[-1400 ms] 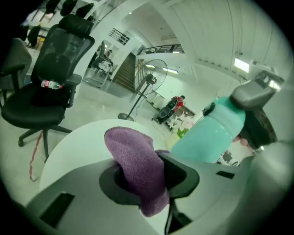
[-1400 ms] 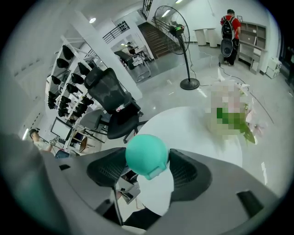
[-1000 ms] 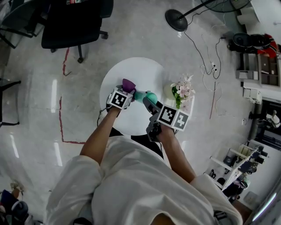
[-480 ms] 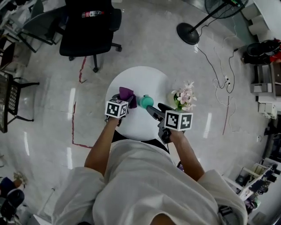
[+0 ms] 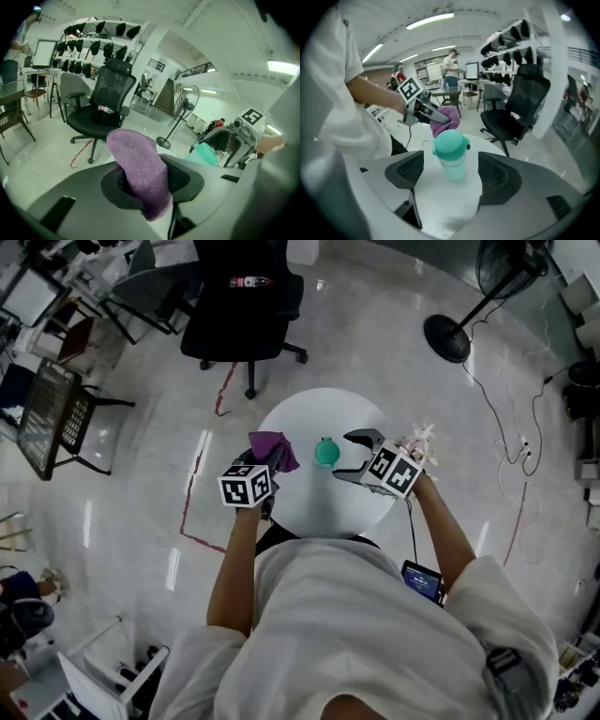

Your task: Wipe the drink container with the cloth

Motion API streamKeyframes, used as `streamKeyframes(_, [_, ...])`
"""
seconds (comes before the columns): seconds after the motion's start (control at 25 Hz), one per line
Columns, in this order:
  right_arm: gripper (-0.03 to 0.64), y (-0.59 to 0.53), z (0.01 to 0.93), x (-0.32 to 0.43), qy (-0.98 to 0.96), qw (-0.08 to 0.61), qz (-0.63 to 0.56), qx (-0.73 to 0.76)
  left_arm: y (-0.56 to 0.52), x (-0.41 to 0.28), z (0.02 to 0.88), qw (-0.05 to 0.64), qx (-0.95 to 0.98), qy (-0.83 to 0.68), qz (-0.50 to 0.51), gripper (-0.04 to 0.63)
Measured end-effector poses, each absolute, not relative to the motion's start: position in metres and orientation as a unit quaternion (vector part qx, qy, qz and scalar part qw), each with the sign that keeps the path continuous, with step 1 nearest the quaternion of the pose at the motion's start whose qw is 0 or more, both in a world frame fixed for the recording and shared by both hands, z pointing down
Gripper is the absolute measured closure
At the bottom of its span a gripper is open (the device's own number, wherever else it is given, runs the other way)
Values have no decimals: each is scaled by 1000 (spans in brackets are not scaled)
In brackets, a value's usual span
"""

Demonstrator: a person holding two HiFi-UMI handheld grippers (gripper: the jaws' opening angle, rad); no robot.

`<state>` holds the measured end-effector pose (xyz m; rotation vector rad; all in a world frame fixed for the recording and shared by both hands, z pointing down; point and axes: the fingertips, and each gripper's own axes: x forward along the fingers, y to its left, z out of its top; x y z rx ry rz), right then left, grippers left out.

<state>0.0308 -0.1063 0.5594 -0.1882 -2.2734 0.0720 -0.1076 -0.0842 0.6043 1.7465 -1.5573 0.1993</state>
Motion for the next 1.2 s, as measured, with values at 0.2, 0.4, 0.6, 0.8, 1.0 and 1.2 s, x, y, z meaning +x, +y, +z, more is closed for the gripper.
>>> streamKeyframes(0.2, [229,-102,570,25,-892,420,-48,-163,-69,-96,570,358,688,-628,61,471])
streamKeyframes(0.4, [254,-95,581,6,-883,420,-35,-207,-63,-78,544,324,726,-601,78,471])
streamKeyframes(0.6, [275,-89,580,-1,-896,409,-11,-171,-76,-59,544,291,761,-565,129,471])
streamKeyframes(0.8, [276,-89,580,-9,-914,397,30,-79,-90,-57,558,303,765,-552,139,471])
streamKeyframes(1.0, [275,-92,577,-15,-923,374,77,34,-105,-63,564,320,770,-538,124,471])
streamKeyframes(1.2, [275,-101,579,-32,-916,357,122,141,-117,-81,579,342,777,-516,111,471])
